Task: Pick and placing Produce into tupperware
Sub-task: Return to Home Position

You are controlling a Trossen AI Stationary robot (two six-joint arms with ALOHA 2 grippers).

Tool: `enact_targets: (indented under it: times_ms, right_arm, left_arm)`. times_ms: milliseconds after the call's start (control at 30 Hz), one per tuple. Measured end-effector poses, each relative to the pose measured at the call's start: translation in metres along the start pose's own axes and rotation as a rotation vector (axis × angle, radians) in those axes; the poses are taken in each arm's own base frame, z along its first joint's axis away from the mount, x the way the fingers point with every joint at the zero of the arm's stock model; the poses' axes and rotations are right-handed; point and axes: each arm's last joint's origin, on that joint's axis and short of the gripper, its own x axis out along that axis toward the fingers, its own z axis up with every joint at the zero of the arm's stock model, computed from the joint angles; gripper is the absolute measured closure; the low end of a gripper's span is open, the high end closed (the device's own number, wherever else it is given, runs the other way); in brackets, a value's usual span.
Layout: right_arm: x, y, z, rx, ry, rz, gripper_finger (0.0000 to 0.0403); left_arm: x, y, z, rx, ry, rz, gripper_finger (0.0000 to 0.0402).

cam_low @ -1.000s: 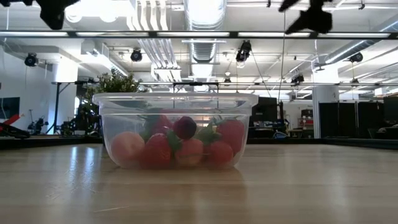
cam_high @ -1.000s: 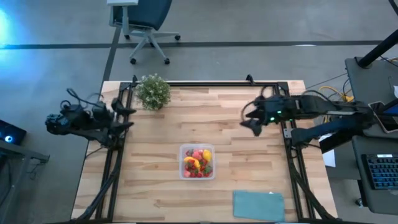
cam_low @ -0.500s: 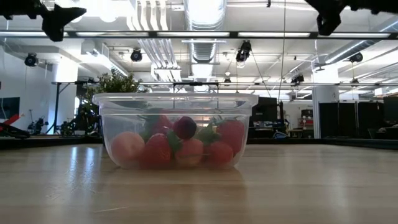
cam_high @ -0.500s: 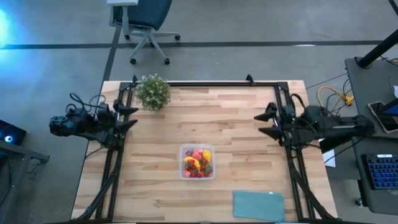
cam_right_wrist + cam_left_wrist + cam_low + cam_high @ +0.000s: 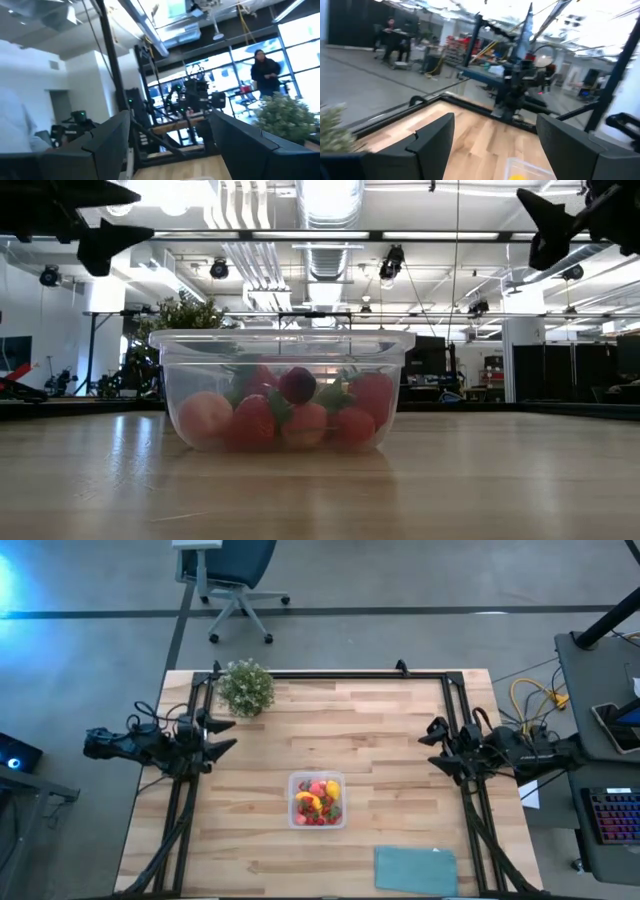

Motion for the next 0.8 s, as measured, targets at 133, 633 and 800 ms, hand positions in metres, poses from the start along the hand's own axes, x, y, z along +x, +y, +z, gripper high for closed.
enact_targets:
  times_ms: [133, 633, 800]
  right_arm:
    - [-0.001, -0.002, -0.004, -0.034, 0.044, -0.025, 0.0131]
    - [-0.003, -0.01, -0.014, 0.072, 0.113, -0.197, 0.0133]
    - [-0.003, -0.009, -0.013, -0.018, 0.127, -0.147, 0.013]
  left_arm:
    - [0.0, 0.005, -0.008, -0.017, 0.057, 0.118, 0.0134]
    - [0.002, 0.014, -0.049, -0.106, 0.231, 0.205, 0.0134]
    - [0.006, 0.014, -0.063, -0.04, 0.235, 0.15, 0.0134]
